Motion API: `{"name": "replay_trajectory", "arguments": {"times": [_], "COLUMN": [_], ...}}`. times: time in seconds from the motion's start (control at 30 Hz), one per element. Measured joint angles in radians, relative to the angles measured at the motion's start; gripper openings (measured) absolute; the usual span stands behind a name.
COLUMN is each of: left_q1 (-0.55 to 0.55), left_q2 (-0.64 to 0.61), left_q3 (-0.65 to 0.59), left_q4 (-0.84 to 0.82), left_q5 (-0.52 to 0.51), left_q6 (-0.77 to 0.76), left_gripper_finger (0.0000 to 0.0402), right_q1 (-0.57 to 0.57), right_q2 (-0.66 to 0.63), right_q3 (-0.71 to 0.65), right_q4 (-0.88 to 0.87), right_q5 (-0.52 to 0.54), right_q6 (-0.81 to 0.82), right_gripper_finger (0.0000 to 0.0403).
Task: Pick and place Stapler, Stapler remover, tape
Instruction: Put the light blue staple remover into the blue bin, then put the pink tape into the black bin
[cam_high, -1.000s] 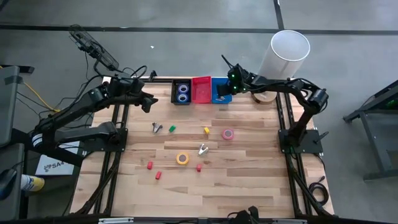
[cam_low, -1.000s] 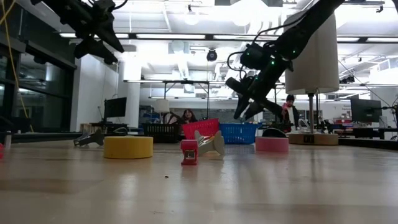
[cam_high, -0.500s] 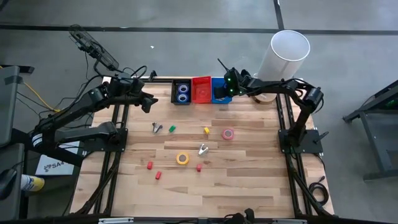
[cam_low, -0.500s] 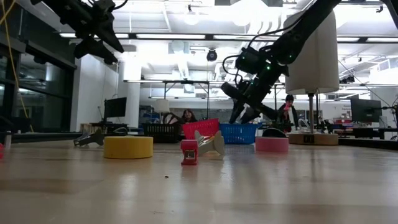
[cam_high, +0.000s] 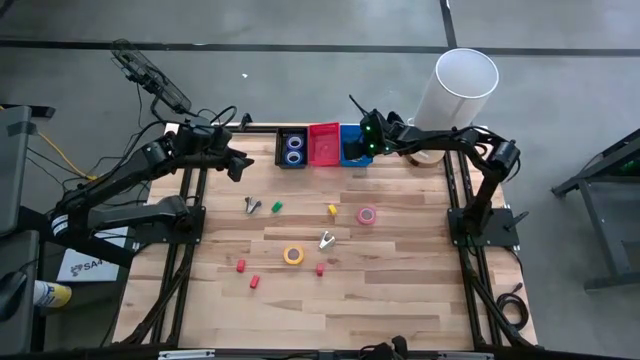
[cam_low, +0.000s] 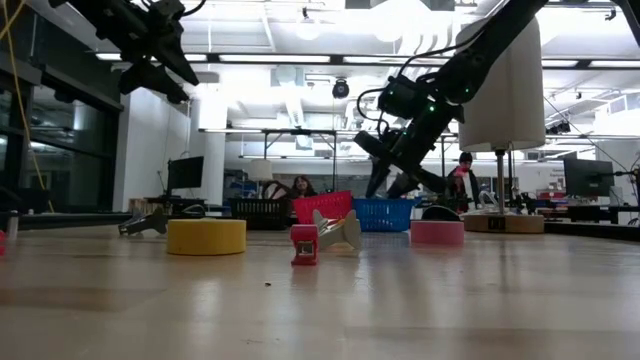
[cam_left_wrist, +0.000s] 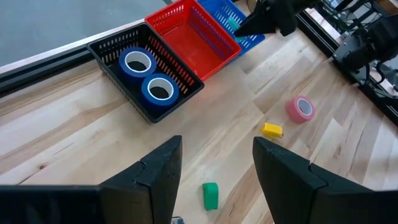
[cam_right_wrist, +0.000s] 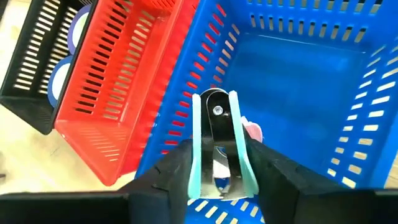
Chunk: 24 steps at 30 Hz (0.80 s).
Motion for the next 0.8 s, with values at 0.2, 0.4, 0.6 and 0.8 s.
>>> {"name": "replay_trajectory", "arguments": {"times": [0.2, 0.4, 0.6, 0.8], "left_q1": [0.000, 0.000, 0.000, 0.000], "left_q2": [0.000, 0.000, 0.000, 0.000], "left_q3": [0.000, 0.000, 0.000, 0.000], "left_q4": [0.000, -0.001, -0.001, -0.001], "left_q5": [0.003, 0.019, 0.021, 0.028], "left_q6": [0.008, 0.019, 0.024, 0.026], "left_gripper_finger": [0.0193, 0.0193, 0.0193, 0.0193], "right_q1": [-0.001, -0.001, -0.001, 0.011], "right_q2": [0.000, -0.005, -0.050, -0.107], "right_q3": [0.000, 0.000, 0.000, 0.000], "right_q4": [0.000, -0.003, -0.004, -0.009], "right_q5": [-0.028, -0.034, -0.018, -0.026], "right_q6": [0.002, 0.006, 0.006, -0.006], "right_gripper_finger": [0.0222, 0.0244, 0.0245, 0.0243]}}
